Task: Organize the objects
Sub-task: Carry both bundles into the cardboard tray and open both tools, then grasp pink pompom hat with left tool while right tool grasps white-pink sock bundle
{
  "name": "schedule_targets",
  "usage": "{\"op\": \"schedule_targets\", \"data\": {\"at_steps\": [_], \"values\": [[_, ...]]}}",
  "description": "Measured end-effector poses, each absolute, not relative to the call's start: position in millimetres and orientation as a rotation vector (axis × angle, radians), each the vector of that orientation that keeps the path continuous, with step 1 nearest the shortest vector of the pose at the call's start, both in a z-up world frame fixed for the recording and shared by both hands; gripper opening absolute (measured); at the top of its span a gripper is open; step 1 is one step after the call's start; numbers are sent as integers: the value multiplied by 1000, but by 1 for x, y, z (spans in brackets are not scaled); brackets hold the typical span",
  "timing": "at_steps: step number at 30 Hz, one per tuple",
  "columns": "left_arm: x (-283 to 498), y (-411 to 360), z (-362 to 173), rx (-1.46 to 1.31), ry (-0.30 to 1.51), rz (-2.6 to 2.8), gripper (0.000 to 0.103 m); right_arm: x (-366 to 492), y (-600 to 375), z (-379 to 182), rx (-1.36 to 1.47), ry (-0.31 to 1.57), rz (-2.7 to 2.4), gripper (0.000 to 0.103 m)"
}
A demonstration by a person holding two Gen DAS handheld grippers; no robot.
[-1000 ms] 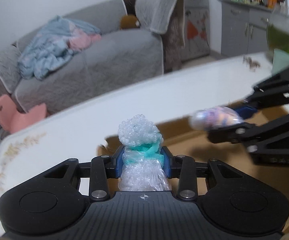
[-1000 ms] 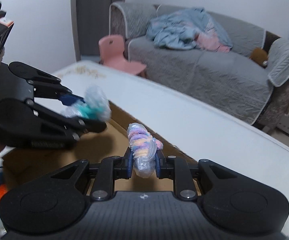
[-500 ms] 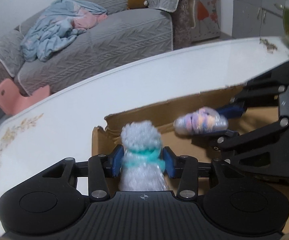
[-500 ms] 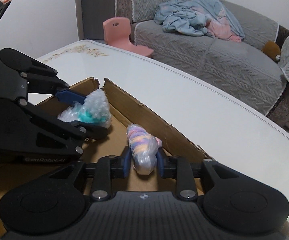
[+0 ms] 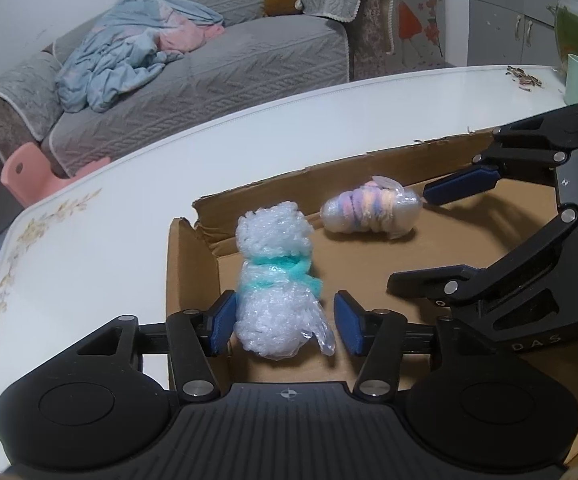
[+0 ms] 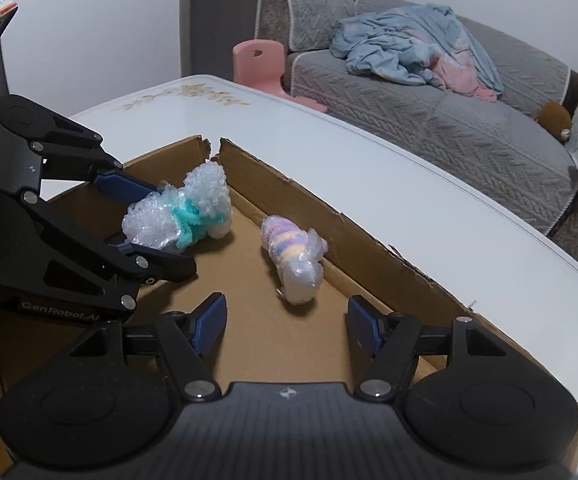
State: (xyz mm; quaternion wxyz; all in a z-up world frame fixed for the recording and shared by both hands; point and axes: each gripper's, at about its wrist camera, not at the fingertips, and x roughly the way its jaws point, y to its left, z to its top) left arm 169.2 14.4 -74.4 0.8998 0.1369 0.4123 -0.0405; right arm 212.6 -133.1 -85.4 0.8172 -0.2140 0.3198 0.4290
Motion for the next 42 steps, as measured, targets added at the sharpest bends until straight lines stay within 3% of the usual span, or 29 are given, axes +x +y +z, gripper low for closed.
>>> {"op": "schedule_targets", "data": {"at_steps": [5,11,19,32,37,42], "values": [[164,15,-71,271,871,-91,68,207,-135,-81,-486,673,906,72],[132,29,-42,197,806,-106,85,193,-155,-45,-428,610,882,83],[78,40,-5,178,717,-85,87,153,-187,2,-344,535,888,92],[-11,74,23,97,634,-57,88,68,-225,23,-313,437,886,98],[-49,79,18,88,591,-28,103,36,-245,16,-287,414,849,101],[-91,85,-8,110,627,2,102,-5,-267,-11,-300,420,771,102]]}}
